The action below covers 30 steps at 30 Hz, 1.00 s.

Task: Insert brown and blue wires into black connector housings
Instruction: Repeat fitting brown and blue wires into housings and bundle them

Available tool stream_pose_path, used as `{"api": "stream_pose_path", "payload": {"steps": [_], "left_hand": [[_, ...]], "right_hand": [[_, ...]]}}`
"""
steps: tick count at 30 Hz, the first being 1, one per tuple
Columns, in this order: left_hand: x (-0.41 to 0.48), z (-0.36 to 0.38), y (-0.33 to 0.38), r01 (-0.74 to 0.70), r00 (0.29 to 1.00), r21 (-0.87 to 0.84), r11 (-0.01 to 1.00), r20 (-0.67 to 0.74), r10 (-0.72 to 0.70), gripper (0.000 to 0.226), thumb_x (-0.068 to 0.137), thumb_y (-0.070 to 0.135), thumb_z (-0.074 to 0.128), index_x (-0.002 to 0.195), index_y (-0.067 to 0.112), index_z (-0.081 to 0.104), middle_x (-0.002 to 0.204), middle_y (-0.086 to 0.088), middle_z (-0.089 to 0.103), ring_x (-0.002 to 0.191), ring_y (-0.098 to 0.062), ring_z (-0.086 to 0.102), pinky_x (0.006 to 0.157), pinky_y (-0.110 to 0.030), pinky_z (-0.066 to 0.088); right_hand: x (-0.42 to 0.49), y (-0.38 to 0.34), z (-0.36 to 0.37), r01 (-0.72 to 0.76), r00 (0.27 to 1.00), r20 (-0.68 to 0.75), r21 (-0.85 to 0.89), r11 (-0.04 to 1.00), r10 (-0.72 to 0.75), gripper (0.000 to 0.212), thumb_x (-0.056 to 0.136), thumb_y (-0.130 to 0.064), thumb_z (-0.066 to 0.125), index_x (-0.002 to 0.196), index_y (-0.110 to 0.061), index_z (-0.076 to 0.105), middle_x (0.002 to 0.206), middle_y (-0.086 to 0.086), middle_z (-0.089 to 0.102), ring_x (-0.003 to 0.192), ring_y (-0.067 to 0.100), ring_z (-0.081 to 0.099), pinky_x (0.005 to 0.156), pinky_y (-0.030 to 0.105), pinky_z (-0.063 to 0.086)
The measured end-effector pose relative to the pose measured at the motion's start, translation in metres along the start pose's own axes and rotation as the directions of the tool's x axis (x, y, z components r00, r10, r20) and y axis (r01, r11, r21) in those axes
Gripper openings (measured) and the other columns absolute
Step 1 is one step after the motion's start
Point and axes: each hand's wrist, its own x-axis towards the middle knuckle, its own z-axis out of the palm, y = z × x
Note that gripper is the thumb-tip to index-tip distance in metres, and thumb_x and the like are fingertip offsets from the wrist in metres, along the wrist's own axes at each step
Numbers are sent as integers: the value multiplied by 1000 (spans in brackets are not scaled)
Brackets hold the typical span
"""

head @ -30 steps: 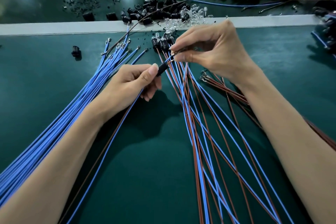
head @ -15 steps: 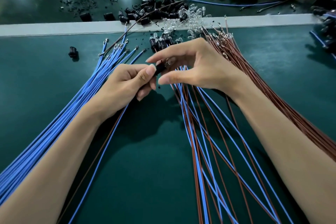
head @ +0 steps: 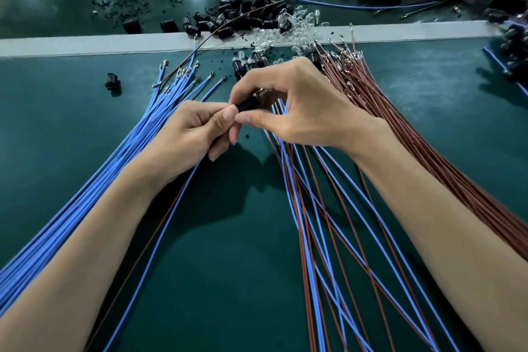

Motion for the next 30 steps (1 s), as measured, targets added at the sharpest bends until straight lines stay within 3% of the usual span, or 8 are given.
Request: {"api": "stream_pose_path", "payload": {"steps": [3, 7, 10, 17, 23, 26, 28, 30], "left_hand": [[0, -1, -2, -3, 1000, 13, 1000, -8, 3, 41, 95, 28, 40, 60, 30, 61, 40, 8, 40, 40, -8, 32, 45, -19, 26], [-1, -2, -3, -31, 999, 35, 999, 33, 30, 41, 89, 59, 46, 64, 30, 61, 41, 8, 42, 41, -8, 31, 46, -20, 26], [0, -3, -5, -34, 999, 35, 999, 40, 32, 42, 86, 64, 46, 64, 31, 59, 41, 9, 42, 41, -7, 31, 45, -17, 26], [2, -2, -6, -47, 999, 123, 991, 27, 44, 36, 94, 37, 42, 60, 29, 52, 40, 6, 38, 38, -11, 31, 42, -23, 25], [2, -3, -1, -8, 996, 99, 995, 85, -1, 36, 95, 26, 40, 66, 19, 60, 49, -2, 56, 48, -10, 49, 52, -19, 36], [2, 2, 2, -15, 985, 173, 985, 171, -15, 28, 92, 25, 50, 78, 12, 70, 62, -2, 67, 61, -12, 58, 60, -19, 43], [1, 4, 2, -47, 982, 251, 967, 189, -1, 17, 87, 31, 61, 77, 23, 72, 67, -2, 68, 68, -25, 59, 63, -41, 46], [0, 4, 3, -49, 985, 238, 970, 174, 7, 19, 82, 41, 60, 75, 29, 72, 70, -4, 69, 72, -34, 60, 66, -50, 44]], "right_hand": [[1, -1, 1, 19, 1000, 13, -1, 1000, -19, 17, 81, -14, 73, 95, -3, 72, 84, 0, 72, 74, 9, 66, 73, 26, 53], [0, 1, 0, -34, 999, 24, 38, 999, 33, 17, 79, -16, 76, 87, -1, 71, 76, 3, 71, 65, 16, 62, 62, 28, 50], [-2, 0, 2, -42, 998, 44, 51, 998, 39, 16, 83, -14, 72, 83, 1, 66, 74, 9, 69, 60, 20, 57, 58, 33, 47], [-7, 9, -8, -111, 992, 80, 144, 983, 100, 14, 83, -7, 70, 87, 5, 65, 82, 11, 68, 73, 24, 64, 71, 38, 53], [-6, 13, 0, -206, 970, -30, 426, 881, 241, 11, 85, 1, 66, 96, 2, 62, 79, 4, 63, 68, 7, 58, 66, 19, 48], [4, 16, -2, -208, 880, -198, 657, 724, 432, 20, 88, 1, 60, 106, -5, 53, 81, 4, 64, 69, 9, 62, 69, 21, 51], [18, 22, -8, -250, 759, -287, 700, 669, 585, 17, 91, -4, 57, 106, -9, 52, 79, 5, 65, 65, 10, 61, 66, 23, 51], [31, 29, -18, -392, 698, -276, 625, 675, 661, 7, 93, -9, 54, 98, -11, 58, 71, 1, 62, 57, 8, 57, 58, 21, 47]]}}
